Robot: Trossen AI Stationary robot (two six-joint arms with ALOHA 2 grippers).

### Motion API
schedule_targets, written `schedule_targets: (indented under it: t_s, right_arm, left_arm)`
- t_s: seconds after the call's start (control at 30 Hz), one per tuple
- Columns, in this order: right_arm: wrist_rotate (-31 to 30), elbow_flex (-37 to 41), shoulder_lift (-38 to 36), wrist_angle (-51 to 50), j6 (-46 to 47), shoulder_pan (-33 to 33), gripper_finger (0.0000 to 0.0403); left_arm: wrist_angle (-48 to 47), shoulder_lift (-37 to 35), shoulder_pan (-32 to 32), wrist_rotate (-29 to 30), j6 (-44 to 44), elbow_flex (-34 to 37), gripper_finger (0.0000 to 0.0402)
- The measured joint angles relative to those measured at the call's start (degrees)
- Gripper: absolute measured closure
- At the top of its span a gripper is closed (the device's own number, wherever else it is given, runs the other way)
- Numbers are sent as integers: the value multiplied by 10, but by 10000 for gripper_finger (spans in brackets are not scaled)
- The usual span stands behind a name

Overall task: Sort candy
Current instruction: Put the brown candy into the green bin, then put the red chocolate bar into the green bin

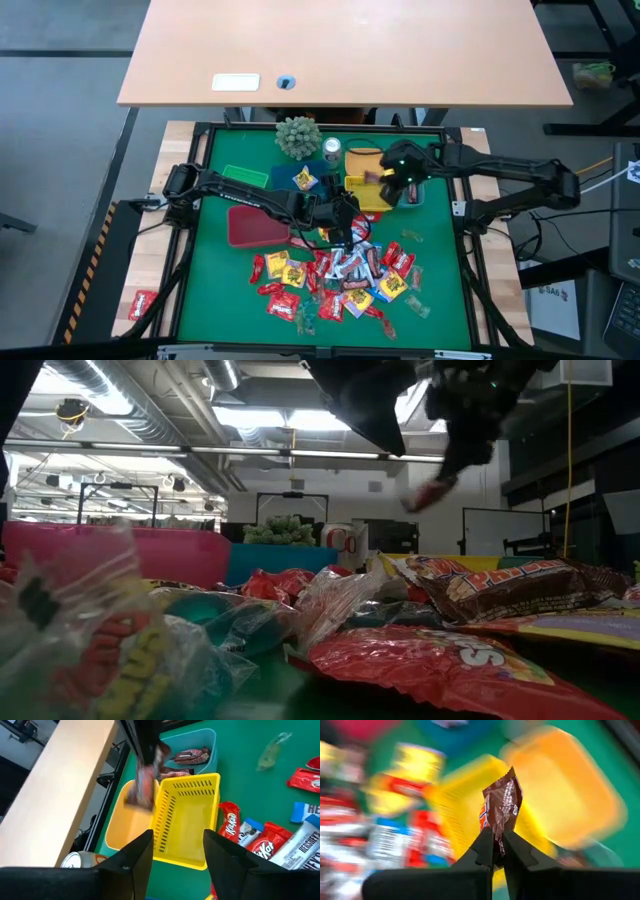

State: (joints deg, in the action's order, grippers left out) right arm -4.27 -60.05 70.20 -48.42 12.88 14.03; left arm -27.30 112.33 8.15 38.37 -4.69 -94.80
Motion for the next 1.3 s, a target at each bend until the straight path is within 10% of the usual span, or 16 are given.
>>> schedule_targets:
  t_s: [0.23, 0.97, 1.3]
  right_arm:
    - [-145, 0, 5, -131, 17, 31, 383]
    - [-161, 0, 5, -152, 18, 40, 300]
    - [-151, 0, 5, -152, 18, 40, 230]
  left_arm:
    - [-2, 0, 0, -34, 0, 0, 240]
    - [-179, 0, 33, -43, 16, 0, 240]
    - [-370, 0, 65, -268, 201, 0, 240]
